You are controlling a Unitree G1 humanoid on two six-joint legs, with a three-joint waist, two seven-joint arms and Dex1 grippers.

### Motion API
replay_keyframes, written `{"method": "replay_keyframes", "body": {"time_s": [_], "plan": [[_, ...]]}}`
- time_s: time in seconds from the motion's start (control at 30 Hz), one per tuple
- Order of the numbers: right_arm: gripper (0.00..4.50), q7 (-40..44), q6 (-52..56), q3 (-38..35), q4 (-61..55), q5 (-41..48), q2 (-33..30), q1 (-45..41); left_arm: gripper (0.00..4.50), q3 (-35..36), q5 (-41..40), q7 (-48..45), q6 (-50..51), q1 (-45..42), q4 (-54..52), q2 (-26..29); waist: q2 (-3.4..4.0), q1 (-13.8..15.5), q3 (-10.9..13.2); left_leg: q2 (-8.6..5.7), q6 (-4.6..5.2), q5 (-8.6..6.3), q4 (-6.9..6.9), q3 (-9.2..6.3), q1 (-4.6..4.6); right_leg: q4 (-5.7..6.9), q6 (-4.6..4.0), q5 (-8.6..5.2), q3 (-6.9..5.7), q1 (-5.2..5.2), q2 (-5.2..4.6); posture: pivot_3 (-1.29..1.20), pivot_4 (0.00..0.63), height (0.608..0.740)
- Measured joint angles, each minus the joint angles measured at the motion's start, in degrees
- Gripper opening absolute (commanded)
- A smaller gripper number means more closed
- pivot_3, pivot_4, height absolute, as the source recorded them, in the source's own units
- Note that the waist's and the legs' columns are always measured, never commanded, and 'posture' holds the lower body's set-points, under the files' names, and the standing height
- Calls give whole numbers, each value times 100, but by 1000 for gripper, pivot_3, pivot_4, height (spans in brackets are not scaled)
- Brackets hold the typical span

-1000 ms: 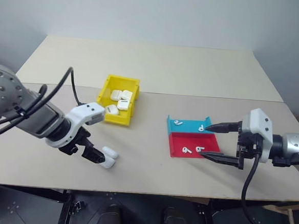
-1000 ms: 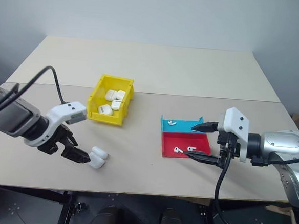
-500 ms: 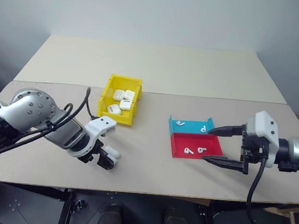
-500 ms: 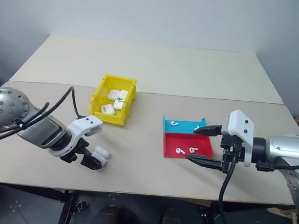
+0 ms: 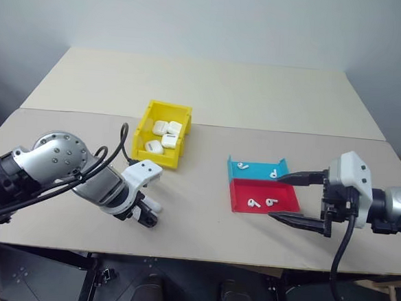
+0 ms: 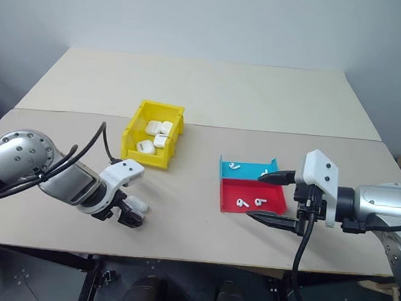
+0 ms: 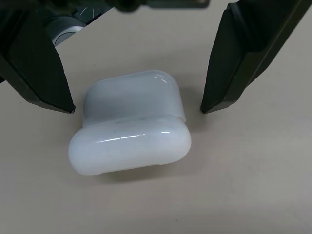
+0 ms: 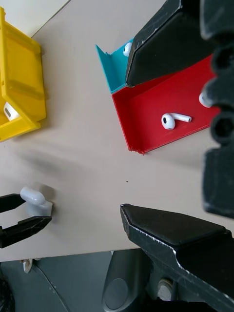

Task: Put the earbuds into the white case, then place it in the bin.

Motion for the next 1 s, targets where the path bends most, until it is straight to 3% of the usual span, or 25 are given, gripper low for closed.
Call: {"method": "replay_keyframes", "body": {"time_s": [0.3, 0.4, 0.5, 0.6, 0.77, 1.0], "plan": [[4473, 5, -5, 1, 0, -2, 5, 35, 4500, 11, 9, -121, -114, 74, -226, 103, 0, -3, 0, 0, 0, 0, 0, 0, -1, -2, 0, 0, 0, 0, 0, 0, 150, 740], [4500, 6, -24, 3, 0, -4, 10, 35, 3896, 6, 7, -196, -118, 80, -262, 112, 0, -3, 0, 0, 0, 0, -1, 0, -1, -2, 0, 0, 0, 0, 0, 0, 150, 740], [4500, 6, -53, 8, 1, -9, 15, 35, 2923, -9, 2, -216, -121, 95, -274, 114, 0, -3, 0, 0, 0, 0, 0, 0, -1, -2, 0, 0, 0, 0, 0, 0, 150, 740], [4500, 5, -109, 12, 16, -17, 22, 29, 2575, 63, -49, -267, -116, 27, -298, 166, 9, 15, -6, -3, 0, 0, -1, 0, 11, -4, 0, 0, -1, 15, -4, 0, 150, 740], [4500, 1, -154, 27, 21, -21, 47, 30, 1317, 199, -51, -222, -198, -11, -423, 204, 9, 38, -6, -3, 3, -3, -8, -1, 78, -30, 1, -2, -5, 94, -4, 0, 150, 740], [4500, -13, -198, 27, 31, -32, 69, 28, 1317, 216, -50, -5, -261, -7, -758, 378, 9, 7, -6, -3, 3, -3, -9, -4, 69, -30, 1, -2, -4, 86, -3, 0, 150, 740]]}}
